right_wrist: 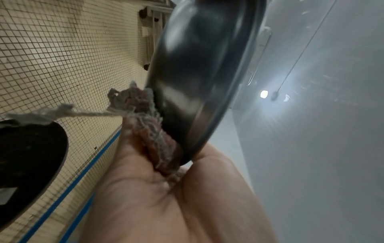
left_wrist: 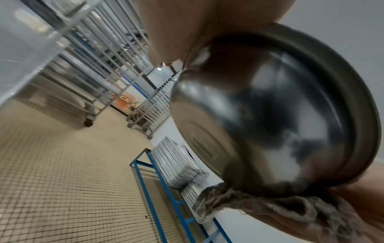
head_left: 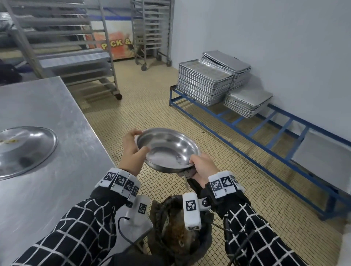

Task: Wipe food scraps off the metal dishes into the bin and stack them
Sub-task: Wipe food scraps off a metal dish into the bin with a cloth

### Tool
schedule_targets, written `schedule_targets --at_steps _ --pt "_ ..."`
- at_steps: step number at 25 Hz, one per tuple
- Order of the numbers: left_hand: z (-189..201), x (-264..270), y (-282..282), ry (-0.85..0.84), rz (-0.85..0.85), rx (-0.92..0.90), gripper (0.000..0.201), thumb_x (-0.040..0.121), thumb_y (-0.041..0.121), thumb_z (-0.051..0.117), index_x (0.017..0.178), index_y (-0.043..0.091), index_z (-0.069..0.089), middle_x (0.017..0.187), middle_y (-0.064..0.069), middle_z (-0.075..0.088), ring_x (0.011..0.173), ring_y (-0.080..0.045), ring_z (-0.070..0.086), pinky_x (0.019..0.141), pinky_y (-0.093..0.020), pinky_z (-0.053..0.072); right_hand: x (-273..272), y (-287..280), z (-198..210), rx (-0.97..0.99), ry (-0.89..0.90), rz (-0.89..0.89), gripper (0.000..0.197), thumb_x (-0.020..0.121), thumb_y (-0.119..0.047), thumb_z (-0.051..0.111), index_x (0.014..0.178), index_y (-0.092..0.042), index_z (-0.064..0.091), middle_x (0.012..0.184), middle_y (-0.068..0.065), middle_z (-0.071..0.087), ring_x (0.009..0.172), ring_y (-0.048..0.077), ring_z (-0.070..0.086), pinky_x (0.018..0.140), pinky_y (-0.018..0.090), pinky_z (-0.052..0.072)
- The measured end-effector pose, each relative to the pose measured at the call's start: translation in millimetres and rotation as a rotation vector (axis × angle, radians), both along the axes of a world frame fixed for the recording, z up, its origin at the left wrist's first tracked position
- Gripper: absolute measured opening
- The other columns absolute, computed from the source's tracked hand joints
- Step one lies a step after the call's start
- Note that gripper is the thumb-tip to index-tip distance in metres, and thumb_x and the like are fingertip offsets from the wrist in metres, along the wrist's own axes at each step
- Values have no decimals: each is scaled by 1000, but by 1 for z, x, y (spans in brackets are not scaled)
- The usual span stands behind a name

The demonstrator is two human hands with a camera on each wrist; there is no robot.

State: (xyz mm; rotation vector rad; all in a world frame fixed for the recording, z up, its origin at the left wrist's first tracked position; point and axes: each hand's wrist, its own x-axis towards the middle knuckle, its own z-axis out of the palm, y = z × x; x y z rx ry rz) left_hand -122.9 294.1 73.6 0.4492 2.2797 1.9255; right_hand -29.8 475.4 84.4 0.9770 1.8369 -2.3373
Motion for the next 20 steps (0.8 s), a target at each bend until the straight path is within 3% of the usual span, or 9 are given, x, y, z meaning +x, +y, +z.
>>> schedule_targets --at_steps 2,4,5,8,10,12,16,18,20 --pt "-6 -2 -16 -93 73 -5 66 78 9 53 138 19 28 136 -4 37 120 -22 44 101 -39 41 -10 -9 -6 97 -16 69 28 89 -2 45 117 -4 50 107 28 60 73 33 65 61 39 57" --pt "-14 1 -37 -160 163 -17 68 83 1 50 144 18 24 131 -4 40 119 -26 46 104 -44 40 -20 -23 -13 202 -35 168 27 89 -13 52 115 -7 54 101 23 64 75 31 68 73 46 59" --pt "-17 3 -49 -177 222 -34 66 85 -1 49 145 16 25 127 -2 42 117 -25 47 104 -42 40 -25 -31 -17 271 -45 225 28 88 -19 54 114 -7 55 100 20 65 77 30 69 74 46 59" --pt "-26 16 -90 -170 383 -76 55 86 -4 48 138 13 37 114 0 50 109 -22 50 95 -33 40 -36 -60 -23 499 -48 366 21 90 -26 54 103 -10 59 92 9 64 71 19 63 62 30 55" --pt "-32 30 -119 -173 473 -79 53 84 -2 52 133 12 42 107 1 53 103 -23 53 95 -38 43 -42 -83 -28 554 -34 442 18 87 -26 57 97 -12 61 90 7 64 69 17 60 54 25 48" --pt "-39 45 -148 -188 569 -124 59 76 10 58 133 14 44 102 5 54 98 -22 54 97 -42 44 -48 -109 -34 597 -20 518 17 85 -25 59 96 -12 61 90 7 65 65 16 59 49 22 44" --pt "-48 68 -194 -209 651 -238 51 78 5 60 124 23 49 99 6 56 97 -23 56 94 -44 46 -54 -152 -44 620 42 590 17 85 -13 62 102 -12 62 91 1 64 74 13 60 59 22 49" --pt "-49 77 -212 -209 664 -273 45 79 4 62 114 28 48 90 11 56 87 -18 56 85 -37 47 -55 -170 -49 633 76 641 20 87 -10 61 106 -15 60 90 -2 62 73 8 58 54 16 44" --pt "-54 81 -226 -214 677 -304 44 82 -1 63 118 21 49 89 10 55 77 -11 54 74 -26 44 -58 -184 -56 662 99 693 24 88 -11 61 111 -16 60 94 2 64 78 13 63 54 16 45"
